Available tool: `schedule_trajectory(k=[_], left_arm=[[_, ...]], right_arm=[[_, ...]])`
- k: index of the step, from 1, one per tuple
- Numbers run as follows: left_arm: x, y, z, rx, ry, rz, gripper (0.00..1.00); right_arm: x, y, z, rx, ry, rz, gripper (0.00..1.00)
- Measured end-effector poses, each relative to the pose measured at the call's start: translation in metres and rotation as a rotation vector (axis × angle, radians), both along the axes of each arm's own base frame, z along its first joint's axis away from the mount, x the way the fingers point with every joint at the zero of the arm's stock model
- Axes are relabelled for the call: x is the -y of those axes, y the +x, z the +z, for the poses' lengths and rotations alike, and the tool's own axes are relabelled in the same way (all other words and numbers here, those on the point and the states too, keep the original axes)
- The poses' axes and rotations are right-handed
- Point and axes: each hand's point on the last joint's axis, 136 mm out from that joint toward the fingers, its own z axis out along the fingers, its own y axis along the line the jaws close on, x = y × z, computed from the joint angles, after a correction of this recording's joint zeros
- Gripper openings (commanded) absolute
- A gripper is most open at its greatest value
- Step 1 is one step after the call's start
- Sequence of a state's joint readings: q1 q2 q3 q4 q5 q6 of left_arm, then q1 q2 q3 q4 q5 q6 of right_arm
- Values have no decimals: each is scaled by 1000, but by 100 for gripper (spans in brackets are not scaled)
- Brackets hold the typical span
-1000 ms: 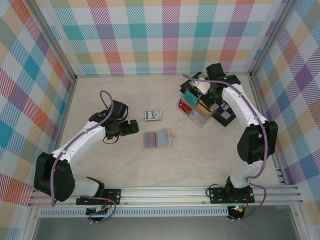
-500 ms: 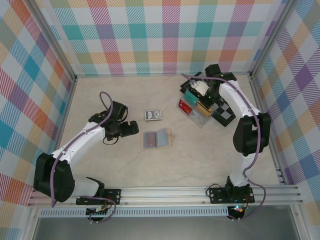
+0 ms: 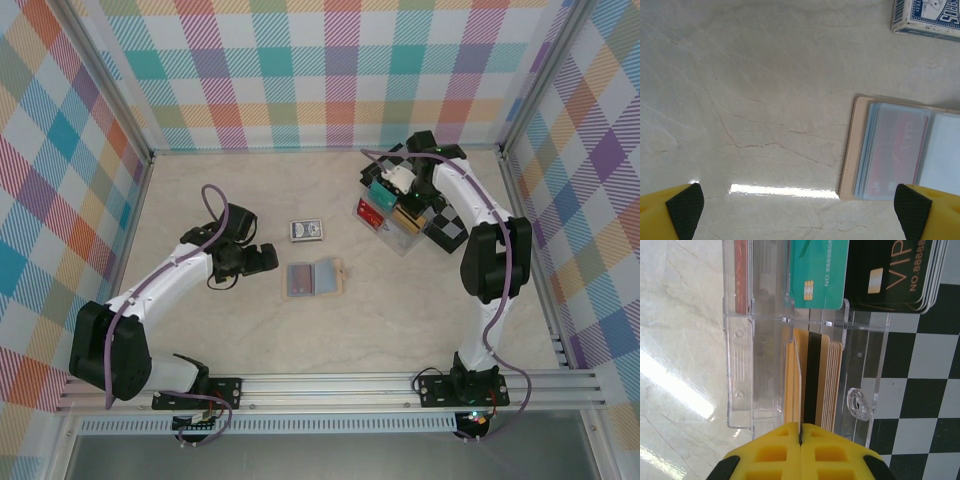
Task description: Take the credit cards out of the card holder
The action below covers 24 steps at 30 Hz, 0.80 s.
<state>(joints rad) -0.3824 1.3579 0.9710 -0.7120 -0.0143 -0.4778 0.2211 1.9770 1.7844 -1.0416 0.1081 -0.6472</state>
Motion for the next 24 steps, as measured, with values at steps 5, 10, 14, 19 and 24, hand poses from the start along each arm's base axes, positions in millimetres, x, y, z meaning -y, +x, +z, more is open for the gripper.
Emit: schedule_trajectory(k=[5,10,14,19,24], left_arm=[[1,1,-3,-8,-3,-1,100],[1,1,-5,-13,-1,-1,100],[1,1,-6,-18,-6,0,100],[1,1,-6,-20,-10,0,100],[6,0,-6,-27,-32,-7,100]], right_arm=[[4,-1,-1,-8,-4,-16,7],[4,0,-2,-10,-3,-37,15],[6,7,-3,-12,-6,-59,20],[3,11,1,-6,27,-96,24],[-10,9,27,39,139,-155,39]])
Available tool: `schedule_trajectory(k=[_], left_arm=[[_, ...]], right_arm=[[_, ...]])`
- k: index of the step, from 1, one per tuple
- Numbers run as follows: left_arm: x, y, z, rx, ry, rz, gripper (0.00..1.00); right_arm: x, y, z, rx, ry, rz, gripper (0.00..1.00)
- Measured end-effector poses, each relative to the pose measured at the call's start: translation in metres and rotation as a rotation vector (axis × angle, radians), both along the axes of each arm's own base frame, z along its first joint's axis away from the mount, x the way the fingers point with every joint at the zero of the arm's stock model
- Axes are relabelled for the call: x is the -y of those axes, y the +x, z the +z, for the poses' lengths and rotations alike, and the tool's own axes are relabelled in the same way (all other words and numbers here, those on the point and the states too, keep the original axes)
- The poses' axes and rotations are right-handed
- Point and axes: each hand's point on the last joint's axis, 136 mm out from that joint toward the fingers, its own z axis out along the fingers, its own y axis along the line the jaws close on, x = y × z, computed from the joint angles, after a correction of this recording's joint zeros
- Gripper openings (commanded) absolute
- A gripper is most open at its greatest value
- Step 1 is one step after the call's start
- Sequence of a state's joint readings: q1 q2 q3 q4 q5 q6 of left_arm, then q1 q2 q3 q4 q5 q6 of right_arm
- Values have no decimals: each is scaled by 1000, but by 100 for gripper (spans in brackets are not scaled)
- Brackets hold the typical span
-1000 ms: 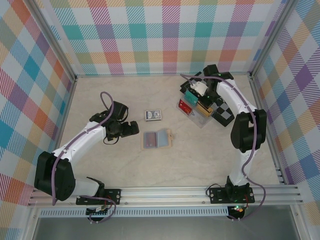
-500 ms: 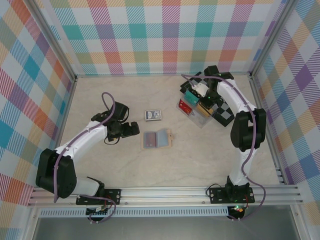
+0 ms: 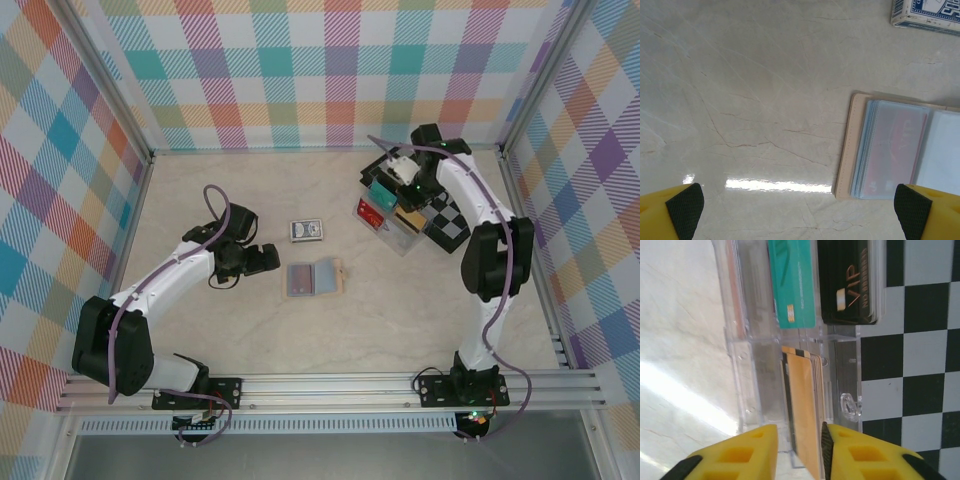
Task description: Take the credit cards out of the card holder
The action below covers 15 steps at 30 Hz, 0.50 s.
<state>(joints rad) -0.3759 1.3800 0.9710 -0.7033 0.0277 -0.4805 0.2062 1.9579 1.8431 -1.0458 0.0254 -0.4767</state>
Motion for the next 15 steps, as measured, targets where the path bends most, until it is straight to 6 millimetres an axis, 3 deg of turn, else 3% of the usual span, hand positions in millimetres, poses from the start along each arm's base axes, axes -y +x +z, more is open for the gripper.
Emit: schedule_trajectory(k=[3,7,9,12,15], left_arm=[[6,1,1,-1,-36,-7,100],[20,5,4,7,-113,-7,100],[27,7,5,6,-154,-5,100],[38,7,1,-11,-217,-3,100],[48,5,-3,-34,-273,-3,92]], right_arm=[[-8,-9,39,85,105,-66,47],[-16,-39,93,201,297,-187,52],[-19,-56,106,221,377,-245,56],[-27,-77,106,196,483,-345,56],[-46,-96,83,93,562,-414,56]])
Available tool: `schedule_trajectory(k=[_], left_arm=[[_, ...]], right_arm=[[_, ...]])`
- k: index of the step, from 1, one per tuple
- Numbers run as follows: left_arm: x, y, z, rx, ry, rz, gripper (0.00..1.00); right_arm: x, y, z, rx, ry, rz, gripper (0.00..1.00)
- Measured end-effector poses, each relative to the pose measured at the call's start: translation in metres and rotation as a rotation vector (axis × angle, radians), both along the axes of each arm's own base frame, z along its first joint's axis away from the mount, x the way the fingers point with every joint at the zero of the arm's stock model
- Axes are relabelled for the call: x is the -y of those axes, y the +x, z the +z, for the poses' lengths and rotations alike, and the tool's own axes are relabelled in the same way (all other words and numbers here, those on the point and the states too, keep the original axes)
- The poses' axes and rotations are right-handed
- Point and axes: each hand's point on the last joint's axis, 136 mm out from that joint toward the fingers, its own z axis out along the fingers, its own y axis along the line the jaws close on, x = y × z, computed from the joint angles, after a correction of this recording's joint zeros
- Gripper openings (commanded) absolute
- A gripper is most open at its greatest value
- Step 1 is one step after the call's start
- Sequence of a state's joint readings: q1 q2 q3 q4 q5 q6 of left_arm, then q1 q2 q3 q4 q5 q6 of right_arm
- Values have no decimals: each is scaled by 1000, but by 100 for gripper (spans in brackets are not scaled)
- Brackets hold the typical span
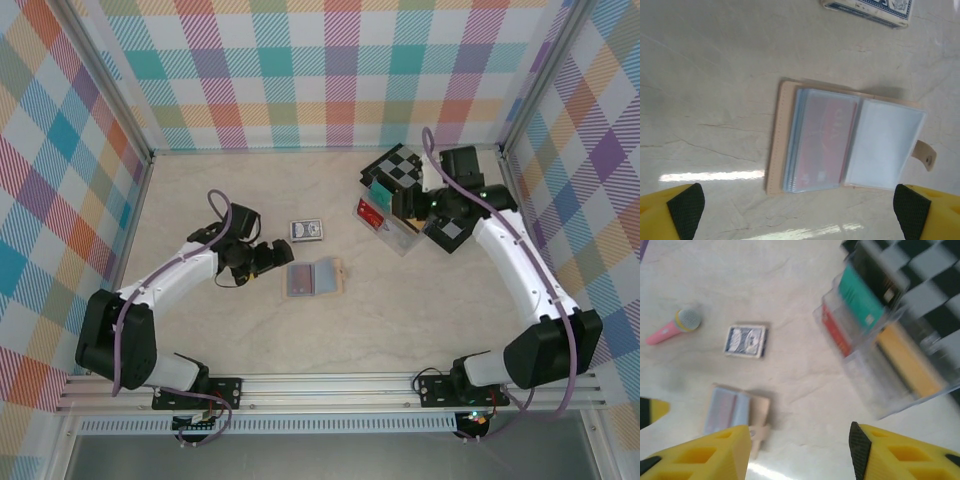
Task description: Take the credit cards out of the card holder
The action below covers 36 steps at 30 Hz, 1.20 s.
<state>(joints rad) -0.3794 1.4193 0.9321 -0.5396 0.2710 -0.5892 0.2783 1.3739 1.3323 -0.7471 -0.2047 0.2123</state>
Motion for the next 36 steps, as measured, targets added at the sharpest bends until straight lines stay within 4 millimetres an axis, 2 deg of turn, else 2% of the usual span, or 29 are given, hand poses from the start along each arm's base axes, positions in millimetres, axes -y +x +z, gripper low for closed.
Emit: schedule_trajectory(k=[6,9,15,19,26,31,36], left_arm=[[22,-3,-5,-28,-64,-24,76],[27,-3,-8,-40,-79,-22,67],[21,-3,-19,-63,-49,16,64],[9,0,-24,-62,-11,58,64],[-11,-3,-37,-94,22,115,69],[-16,-4,-37,-92,20,129,70],[-19,-3,-37,-94,19,142,70]], right_arm=[[-68,-42,-57,-236,101,34,54],[-102,-51,-78,-310,109,62,48],[-153,-68,-130,-448,37,111,45],[-179,-72,-151,-473,-28,138,47],[-209,-66,-173,-448,-166,162,57],[-201,-69,-195,-450,-297,148,63],[-195,-70,-212,-471,-363,151,63]])
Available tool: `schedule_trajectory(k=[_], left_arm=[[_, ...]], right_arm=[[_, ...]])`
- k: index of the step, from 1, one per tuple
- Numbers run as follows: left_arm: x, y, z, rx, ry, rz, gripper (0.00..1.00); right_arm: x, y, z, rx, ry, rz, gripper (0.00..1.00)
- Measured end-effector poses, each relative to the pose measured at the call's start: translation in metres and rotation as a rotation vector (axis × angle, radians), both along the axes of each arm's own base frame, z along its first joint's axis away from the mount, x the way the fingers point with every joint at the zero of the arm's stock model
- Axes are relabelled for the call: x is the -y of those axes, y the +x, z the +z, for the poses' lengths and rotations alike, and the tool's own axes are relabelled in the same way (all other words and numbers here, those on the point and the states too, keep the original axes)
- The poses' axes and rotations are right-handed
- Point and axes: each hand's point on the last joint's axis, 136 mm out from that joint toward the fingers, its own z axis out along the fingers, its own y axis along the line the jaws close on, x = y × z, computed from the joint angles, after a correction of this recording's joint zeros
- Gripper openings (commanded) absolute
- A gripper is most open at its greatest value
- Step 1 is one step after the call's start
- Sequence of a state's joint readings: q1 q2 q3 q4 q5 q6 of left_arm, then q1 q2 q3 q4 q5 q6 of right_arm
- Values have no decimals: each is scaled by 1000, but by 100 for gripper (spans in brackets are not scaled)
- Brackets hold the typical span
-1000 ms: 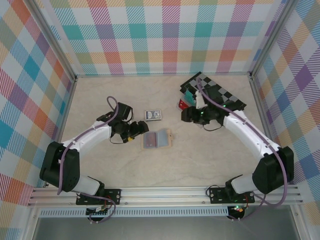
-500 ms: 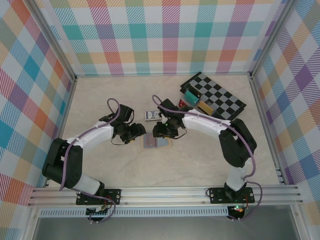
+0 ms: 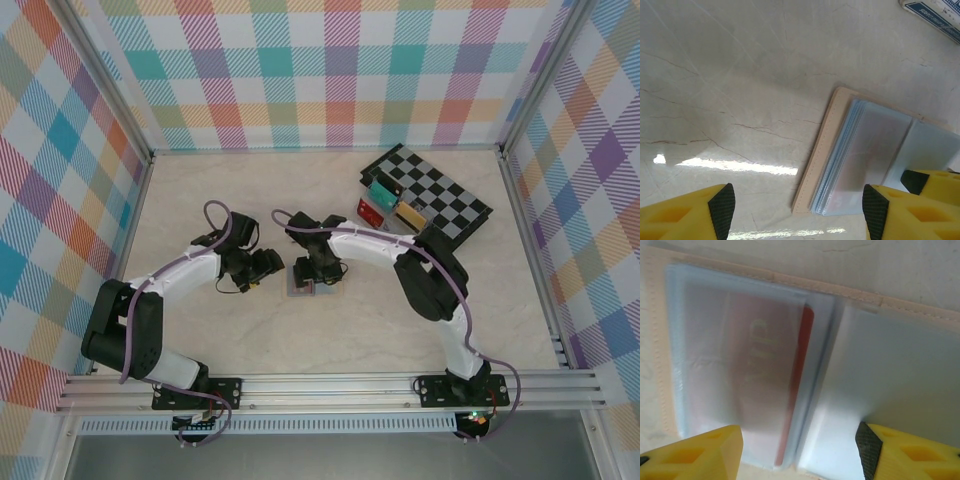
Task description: Take the credit cards out of the card holder
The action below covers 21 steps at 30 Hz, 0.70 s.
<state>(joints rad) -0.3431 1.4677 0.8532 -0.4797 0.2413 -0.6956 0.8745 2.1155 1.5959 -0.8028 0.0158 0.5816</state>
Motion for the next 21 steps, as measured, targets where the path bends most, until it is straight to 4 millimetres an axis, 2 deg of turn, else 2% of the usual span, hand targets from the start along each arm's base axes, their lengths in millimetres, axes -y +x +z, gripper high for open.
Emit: schedule_trajectory(k=[4,9,18,21], left_arm=[[0,0,0,0,-2,0,68],[5,-3,-1,-14,-34,-4,58],[32,-6,3,-26,-191,-62,42],[42,-5,2,-34,-246,-85,40]], right_arm=[[1,2,-4,0,-20,8,60],[4,3,-6,0,-43,11,52],[5,2,-9,0,-43,13,40],[5,1,-9,-2,-28,11,37]])
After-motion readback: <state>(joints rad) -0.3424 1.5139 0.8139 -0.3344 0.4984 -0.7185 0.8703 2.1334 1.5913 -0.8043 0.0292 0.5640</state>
